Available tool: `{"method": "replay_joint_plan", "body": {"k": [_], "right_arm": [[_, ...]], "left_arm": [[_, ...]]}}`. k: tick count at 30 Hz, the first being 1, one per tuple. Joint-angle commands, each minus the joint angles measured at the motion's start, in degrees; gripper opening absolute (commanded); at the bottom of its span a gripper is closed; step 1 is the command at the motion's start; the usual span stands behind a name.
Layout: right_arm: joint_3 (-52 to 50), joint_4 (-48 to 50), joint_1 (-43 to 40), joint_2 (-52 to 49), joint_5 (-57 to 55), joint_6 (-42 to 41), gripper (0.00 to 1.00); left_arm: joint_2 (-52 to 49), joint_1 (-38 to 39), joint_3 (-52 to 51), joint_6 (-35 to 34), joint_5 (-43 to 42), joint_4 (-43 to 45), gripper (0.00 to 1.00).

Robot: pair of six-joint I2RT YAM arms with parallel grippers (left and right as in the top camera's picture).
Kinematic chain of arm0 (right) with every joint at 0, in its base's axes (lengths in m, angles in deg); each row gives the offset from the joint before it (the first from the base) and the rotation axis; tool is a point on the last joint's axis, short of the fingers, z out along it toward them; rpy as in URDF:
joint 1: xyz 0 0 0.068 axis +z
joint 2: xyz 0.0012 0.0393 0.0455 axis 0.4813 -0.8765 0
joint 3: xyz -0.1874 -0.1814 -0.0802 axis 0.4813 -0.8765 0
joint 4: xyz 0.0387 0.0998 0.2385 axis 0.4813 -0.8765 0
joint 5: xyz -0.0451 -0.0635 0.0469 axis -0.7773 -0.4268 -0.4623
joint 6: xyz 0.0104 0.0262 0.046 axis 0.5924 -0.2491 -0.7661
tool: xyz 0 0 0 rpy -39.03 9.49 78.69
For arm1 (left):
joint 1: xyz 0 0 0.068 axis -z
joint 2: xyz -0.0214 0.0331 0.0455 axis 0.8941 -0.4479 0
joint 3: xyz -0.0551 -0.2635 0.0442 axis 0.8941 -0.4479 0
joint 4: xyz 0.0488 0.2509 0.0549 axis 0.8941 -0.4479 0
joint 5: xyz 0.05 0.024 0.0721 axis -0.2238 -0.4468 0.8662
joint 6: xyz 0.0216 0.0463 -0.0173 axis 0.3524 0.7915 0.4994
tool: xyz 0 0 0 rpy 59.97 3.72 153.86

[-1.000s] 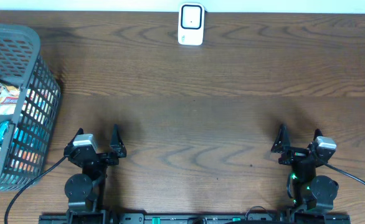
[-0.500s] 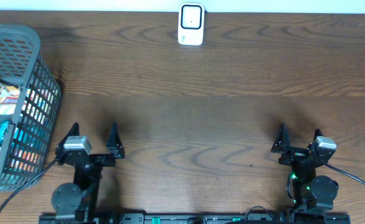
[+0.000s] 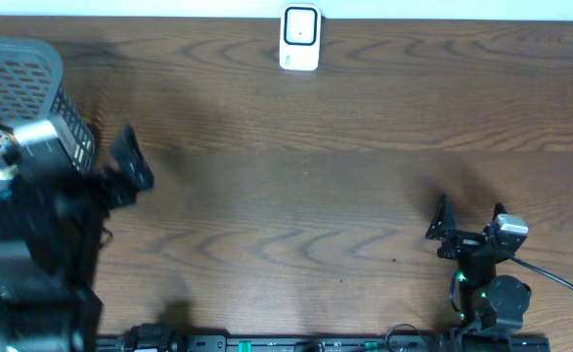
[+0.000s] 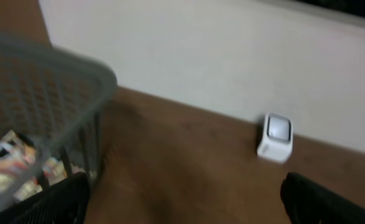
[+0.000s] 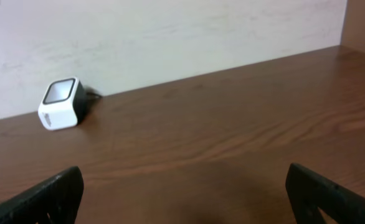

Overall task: Scan the item barcode
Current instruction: 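Reach the left gripper into the basket and grasp the blue bottle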

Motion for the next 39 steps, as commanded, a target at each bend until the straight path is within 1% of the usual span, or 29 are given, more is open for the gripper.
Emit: {"method": "replay_joint_plan", "body": {"k": [1, 2, 3, 8, 10, 11, 14, 15, 16, 17, 18, 20, 22, 25, 28, 32, 34, 39], "right_arm": [[-0.1, -0.2, 0.1, 0.2, 0.0, -0.6, 0.99], [-0.1, -0.2, 0.1, 0.2, 0.0, -0.6, 0.99], [-0.1, -0.2, 0.1, 0.2, 0.0, -0.6, 0.99], [-0.1, -0.2, 0.1, 0.2, 0.0, -0.6, 0.99], [-0.1, -0.2, 0.1, 0.2, 0.0, -0.6, 0.99], [-0.1, -0.2, 0.1, 0.2, 0.0, -0.6, 0.99], [-0.1, -0.2, 0.1, 0.2, 0.0, -0.6, 0.99], [-0.1, -0.2, 0.1, 0.2, 0.0, -0.6, 0.99], [-0.1, -0.2, 0.1, 0.2, 0.0, -0.6, 0.99], [-0.1, -0.2, 0.1, 0.2, 0.0, -0.6, 0.99], [-0.1, -0.2, 0.1, 0.2, 0.0, -0.6, 0.99], [-0.1, -0.2, 0.1, 0.2, 0.0, -0.6, 0.99], [-0.1, -0.2, 0.1, 0.2, 0.0, -0.6, 0.99], [-0.1, -0.2, 0.1, 0.2, 0.0, -0.6, 0.99], [-0.1, -0.2, 0.1, 0.2, 0.0, -0.6, 0.99], [-0.1, -0.2, 0.1, 0.2, 0.0, -0.6, 0.99], [-0.1, -0.2, 0.1, 0.2, 0.0, -0.6, 0.99], [-0.1, -0.2, 0.1, 0.2, 0.0, -0.6, 0.99]], "left_arm": [[-10.1, -0.4, 14.9, -1.1, 1.2, -9.9, 0.98], [-12.5, -0.4, 17.3, 0.1, 1.2, -12.8, 0.98], [-13.6, -0.4, 17.6, 0.2, 1.2, -13.3, 0.98], [-15.4, -1.2, 18.3, -0.3, 2.1, -12.2, 0.98], [-16.3, -4.4, 20.8, -4.6, 5.4, -12.3, 0.98], [-16.7, -5.8, 21.7, -5.8, 5.9, -12.4, 0.98], [-20.1, -16.3, 27.6, -11.8, 5.7, -15.0, 0.98], [-21.3, -19.6, 29.0, -13.5, 4.4, -16.4, 0.98], [-22.9, -23.7, 30.3, -14.8, 1.3, -18.2, 0.98], [-25.1, -28.9, 31.2, -15.1, -4.9, -20.0, 0.98], [-26.3, -31.9, 31.2, -15.1, -8.9, -20.7, 0.98], [-31.4, -40.6, 31.2, -15.1, -17.6, -23.1, 0.98], [-35.3, -45.4, 31.2, -15.1, -20.7, -24.8, 0.98], [-43.0, -51.1, 31.2, -14.7, -22.0, -28.1, 0.98], [-48.7, -51.8, 29.4, -11.6, -21.9, -28.2, 0.99], [-53.9, -51.8, 25.4, -10.6, -20.6, -27.4, 0.99], [-55.3, -51.8, 22.6, -9.3, -20.6, -25.5, 0.99], [-56.0, -51.8, 14.0, -9.2, -18.7, -18.4, 1.00]]}}
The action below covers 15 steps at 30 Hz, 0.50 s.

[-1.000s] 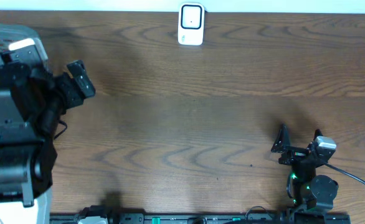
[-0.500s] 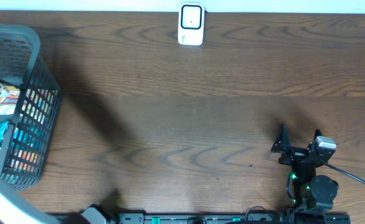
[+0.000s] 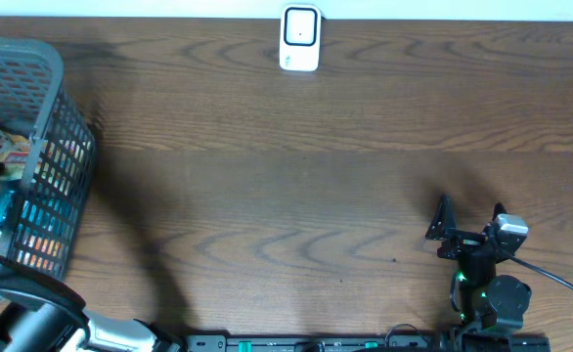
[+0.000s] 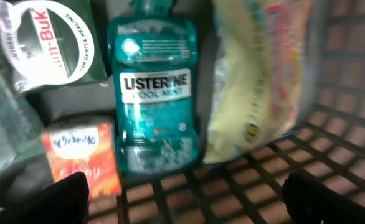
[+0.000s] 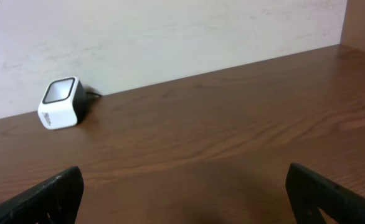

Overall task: Scan the item barcode
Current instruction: 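Reach the left gripper into the basket and grasp the blue bottle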

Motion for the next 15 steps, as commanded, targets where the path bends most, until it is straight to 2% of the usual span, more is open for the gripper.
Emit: {"method": "replay_joint_plan", "body": {"k": [1, 5, 6, 13, 15], "right_arm": [[-0.1, -0.2, 0.1, 0.2, 0.0, -0.6, 0.99], [-0.1, -0.2, 0.1, 0.2, 0.0, -0.6, 0.99], [-0.1, -0.2, 0.1, 0.2, 0.0, -0.6, 0.99], [-0.1, -0.2, 0.1, 0.2, 0.0, -0.6, 0.99], [-0.1, -0.2, 0.1, 0.2, 0.0, -0.6, 0.99]], "left_arm": [[0.1, 0.1, -7.1, 1.6, 2.2, 5.0, 1.00], [0.1, 0.1, -12.0, 1.6, 2.3, 10.6, 1.00], [-0.2, 0.1, -13.5, 1.6, 2.3, 12.5, 0.97], [-4.3, 0.1, -15.5, 1.6, 2.3, 17.1, 0.93], [-6.1, 0.1, -15.5, 1.6, 2.3, 17.8, 0.89]]}}
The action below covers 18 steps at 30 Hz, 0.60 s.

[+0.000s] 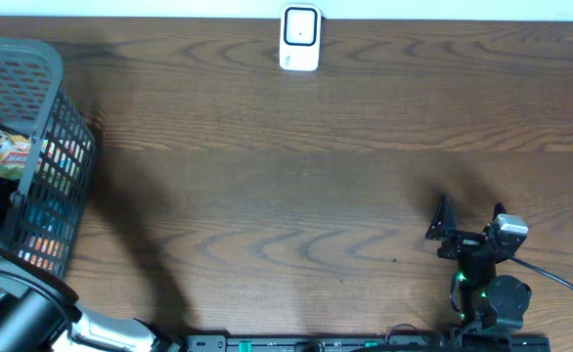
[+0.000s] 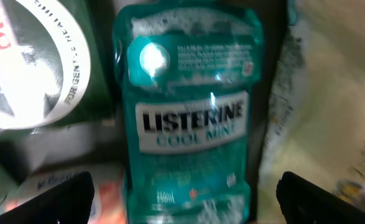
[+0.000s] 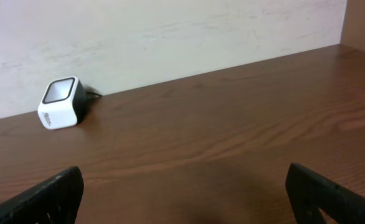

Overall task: Scan the item barcode
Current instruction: 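Reach the left gripper into the basket and grasp the blue bottle, then lift the blue bottle out and set it on the table center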

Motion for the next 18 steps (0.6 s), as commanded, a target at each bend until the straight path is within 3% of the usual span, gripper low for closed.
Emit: {"method": "replay_joint_plan", "body": {"k": [1, 3, 6, 9, 11, 18], "right_arm": [[-0.1, -0.2, 0.1, 0.2, 0.0, -0.6, 0.99], [-0.1, -0.2, 0.1, 0.2, 0.0, -0.6, 0.99], [-0.1, -0.2, 0.1, 0.2, 0.0, -0.6, 0.99], [-0.1, -0.2, 0.1, 0.2, 0.0, -0.6, 0.99], [-0.1, -0.2, 0.1, 0.2, 0.0, -0.6, 0.99], [-0.1, -0.2, 0.1, 0.2, 0.0, -0.6, 0.99]], "left_arm": [[-4.5, 0.1, -0.5, 0.3, 0.8, 0.8, 0.84], [-6.3, 0.1, -0.5, 0.4, 0.8, 1.1, 0.79], [-9.6, 0.1, -0.5, 0.3, 0.7, 1.7, 0.62], [-11.7, 0.1, -0.5, 0.3, 0.8, 1.7, 0.35], [-11.6, 0.1, -0.5, 0.3, 0.7, 1.9, 0.25], [-9.3, 0.1, 0.0, -0.9, 0.7, 2.5, 0.12]]}}
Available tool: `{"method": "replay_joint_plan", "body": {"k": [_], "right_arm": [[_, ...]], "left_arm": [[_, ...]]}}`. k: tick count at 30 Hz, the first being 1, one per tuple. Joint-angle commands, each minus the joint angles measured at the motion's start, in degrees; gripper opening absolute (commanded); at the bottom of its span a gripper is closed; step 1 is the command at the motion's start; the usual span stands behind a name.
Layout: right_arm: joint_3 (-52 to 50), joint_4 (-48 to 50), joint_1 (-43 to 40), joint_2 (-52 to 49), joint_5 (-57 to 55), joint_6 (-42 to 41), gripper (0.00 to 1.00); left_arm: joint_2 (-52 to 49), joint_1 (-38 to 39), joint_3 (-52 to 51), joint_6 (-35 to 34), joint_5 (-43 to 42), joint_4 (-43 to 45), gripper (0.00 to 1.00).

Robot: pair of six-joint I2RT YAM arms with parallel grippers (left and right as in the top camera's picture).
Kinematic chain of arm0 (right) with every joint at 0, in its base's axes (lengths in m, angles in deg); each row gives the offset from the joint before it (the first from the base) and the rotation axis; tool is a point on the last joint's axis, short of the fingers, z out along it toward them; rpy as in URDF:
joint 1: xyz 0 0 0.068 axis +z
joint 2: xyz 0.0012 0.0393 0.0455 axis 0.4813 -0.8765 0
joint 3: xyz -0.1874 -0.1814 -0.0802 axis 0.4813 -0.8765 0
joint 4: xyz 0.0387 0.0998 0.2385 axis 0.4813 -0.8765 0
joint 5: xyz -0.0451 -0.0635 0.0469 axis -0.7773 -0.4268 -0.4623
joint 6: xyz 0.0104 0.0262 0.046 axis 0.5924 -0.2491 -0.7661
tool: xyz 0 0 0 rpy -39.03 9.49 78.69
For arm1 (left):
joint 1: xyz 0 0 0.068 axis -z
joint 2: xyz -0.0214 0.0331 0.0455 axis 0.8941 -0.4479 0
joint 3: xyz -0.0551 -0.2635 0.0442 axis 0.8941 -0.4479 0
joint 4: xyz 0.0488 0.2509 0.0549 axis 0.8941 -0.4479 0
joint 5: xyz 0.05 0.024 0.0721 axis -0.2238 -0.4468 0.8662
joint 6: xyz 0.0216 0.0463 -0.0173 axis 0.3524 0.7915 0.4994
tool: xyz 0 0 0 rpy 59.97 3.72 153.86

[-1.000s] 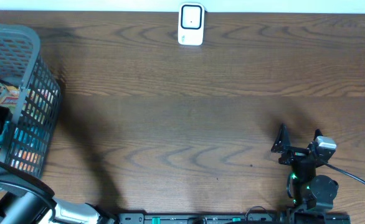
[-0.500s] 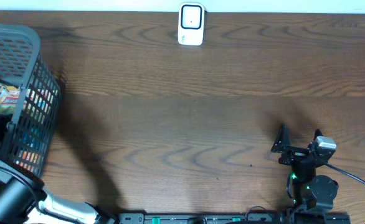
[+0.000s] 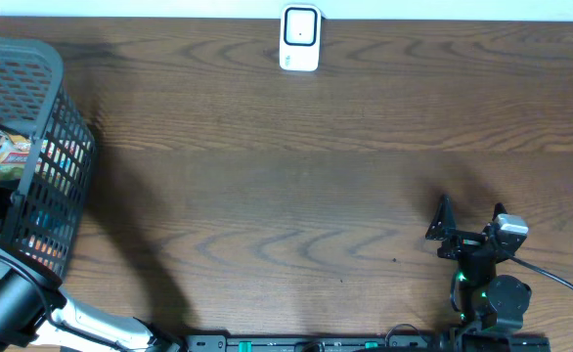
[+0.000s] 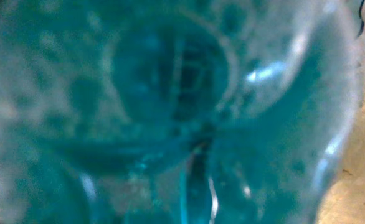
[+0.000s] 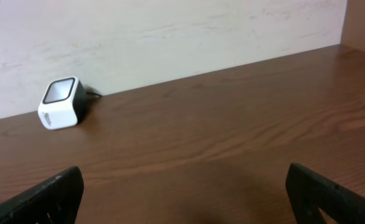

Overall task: Scan the item barcode
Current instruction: 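Lift the blue bottle out and set it on the table center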

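A teal mouthwash bottle (image 4: 170, 112) fills the whole left wrist view, blurred and very close; my left fingers do not show there. In the overhead view my left arm reaches into the grey mesh basket (image 3: 32, 59) at the far left, its gripper hidden among the goods. The white barcode scanner (image 3: 299, 37) stands at the table's back edge, also seen as the scanner (image 5: 63, 102) by the wall. My right gripper (image 5: 185, 199) rests open and empty at the front right, far from the basket.
The basket also holds a yellow and orange snack packet. A white wall (image 5: 170, 37) runs behind the scanner. A black cable (image 3: 560, 284) trails from the right arm's base at the front right.
The left wrist camera has closed in on the teal bottle: its label and my finger tips showed before, now only blurred teal plastic fills the view. The right arm is unchanged.
First my left arm was beside the basket, blurred in motion, its camera facing the scanner. Then it hung over the basket's contents with open fingers above the mouthwash bottle. It then stood lower over that bottle, and now is right against it. The right arm stayed still.
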Motion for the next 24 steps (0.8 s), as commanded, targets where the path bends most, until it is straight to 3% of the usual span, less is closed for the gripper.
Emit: {"method": "replay_joint_plan", "body": {"k": [1, 13, 16, 21, 24], "right_arm": [[-0.1, -0.2, 0.1, 0.2, 0.0, -0.6, 0.99], [-0.1, -0.2, 0.1, 0.2, 0.0, -0.6, 0.99], [-0.1, -0.2, 0.1, 0.2, 0.0, -0.6, 0.99], [-0.1, -0.2, 0.1, 0.2, 0.0, -0.6, 0.99], [-0.1, -0.2, 0.1, 0.2, 0.0, -0.6, 0.99]], "left_arm": [[-0.8, -0.1, -1.3, -1.3, 3.7, -0.1, 0.11], [25.4, -0.1, 4.0, -13.8, -2.3, 4.0, 0.08], [33.0, -0.1, 4.0, -20.2, -4.4, 6.4, 0.07], [44.1, 1.1, 4.0, -28.7, -14.0, 15.4, 0.08], [48.0, 7.0, 4.0, -29.5, -19.2, 19.9, 0.07]]}}
